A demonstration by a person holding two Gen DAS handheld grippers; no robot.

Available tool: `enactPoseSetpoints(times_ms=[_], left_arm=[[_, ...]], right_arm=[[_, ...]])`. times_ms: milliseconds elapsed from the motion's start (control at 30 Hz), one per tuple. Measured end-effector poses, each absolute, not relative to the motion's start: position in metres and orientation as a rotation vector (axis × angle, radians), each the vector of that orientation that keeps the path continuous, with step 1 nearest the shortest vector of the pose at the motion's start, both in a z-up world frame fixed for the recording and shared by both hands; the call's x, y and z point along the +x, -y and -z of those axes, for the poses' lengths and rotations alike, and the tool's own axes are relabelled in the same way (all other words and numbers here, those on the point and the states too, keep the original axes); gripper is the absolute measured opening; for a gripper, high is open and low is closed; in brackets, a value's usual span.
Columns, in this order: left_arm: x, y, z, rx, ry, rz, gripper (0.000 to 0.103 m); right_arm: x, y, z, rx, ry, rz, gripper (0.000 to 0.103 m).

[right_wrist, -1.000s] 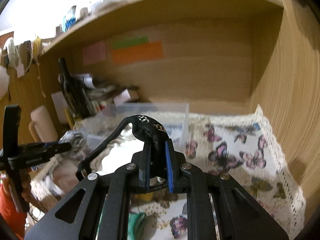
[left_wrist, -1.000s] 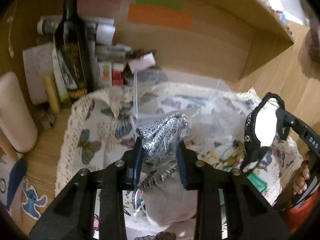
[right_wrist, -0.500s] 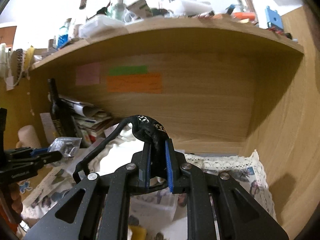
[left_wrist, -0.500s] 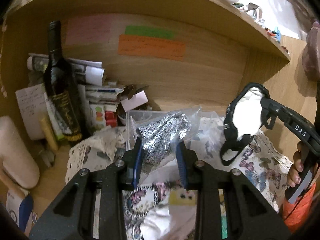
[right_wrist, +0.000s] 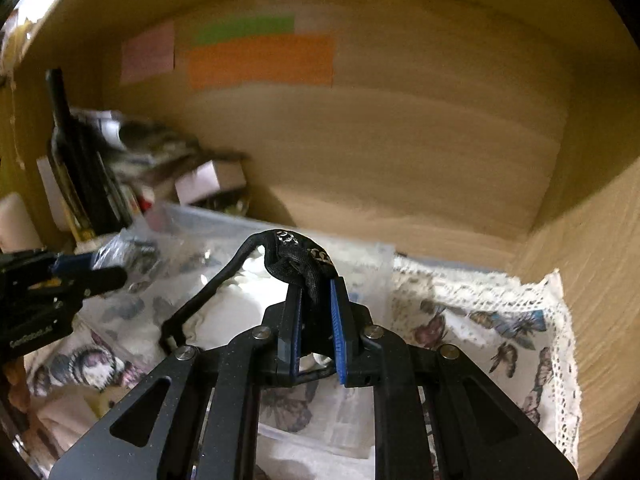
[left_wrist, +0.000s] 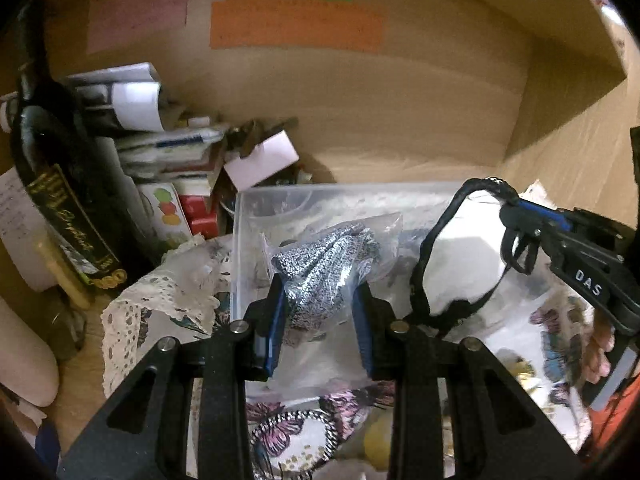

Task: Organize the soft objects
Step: 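Lower the eye mask into the clear box with the right tool while the left drops the pouch in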

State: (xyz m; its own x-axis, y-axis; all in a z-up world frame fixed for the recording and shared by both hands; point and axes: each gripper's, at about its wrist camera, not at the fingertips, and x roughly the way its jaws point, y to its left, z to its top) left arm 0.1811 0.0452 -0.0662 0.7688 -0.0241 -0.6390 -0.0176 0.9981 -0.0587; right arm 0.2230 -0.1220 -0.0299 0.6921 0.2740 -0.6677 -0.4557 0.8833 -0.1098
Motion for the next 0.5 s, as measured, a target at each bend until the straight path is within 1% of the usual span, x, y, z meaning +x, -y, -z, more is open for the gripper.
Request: enactPoseSetpoints(times_ms=[100,267,300,333,367,400,433,500], left_arm=[[0.187,-0.042,0.074,-0.054,-0.721,0.018,0.031],[0.19,-0.037,0.078,-0.046,-0.753,0.038,0.033],[0.189,-0.036,0.078,-0.044,-0.756,0.041,0.037],[0.188,-0.035,0.077,-0.042,-0.755,0.044,0.042],[0.187,-0.035,0.075,-0.043,-0.752,0.043,0.047],[0.184,-0.036,0.072,-0.047,-0.746,0.037,0.058],[0.183,-0.036,0.07,-0.05,-0.739,0.034,0.064],[0.176,-0.036,0.062,-0.057,-0.709,0.029,0.066]], right_arm=[[0.224,0.121,0.039,-0.299,-0.738,-0.42,0.013],[0.221,0.123,0.047,-0.333,-0.771,-0.434,0.017],[0.221,0.121,0.047,-0.335,-0.775,-0.439,0.021],[0.22,0.119,0.046,-0.335,-0.773,-0.443,0.022],[0.218,0.119,0.044,-0.333,-0.767,-0.446,0.027],[0.215,0.12,0.04,-0.328,-0.757,-0.449,0.034],[0.213,0.121,0.037,-0.322,-0.75,-0.453,0.037],[0.206,0.125,0.029,-0.306,-0.726,-0.467,0.043]])
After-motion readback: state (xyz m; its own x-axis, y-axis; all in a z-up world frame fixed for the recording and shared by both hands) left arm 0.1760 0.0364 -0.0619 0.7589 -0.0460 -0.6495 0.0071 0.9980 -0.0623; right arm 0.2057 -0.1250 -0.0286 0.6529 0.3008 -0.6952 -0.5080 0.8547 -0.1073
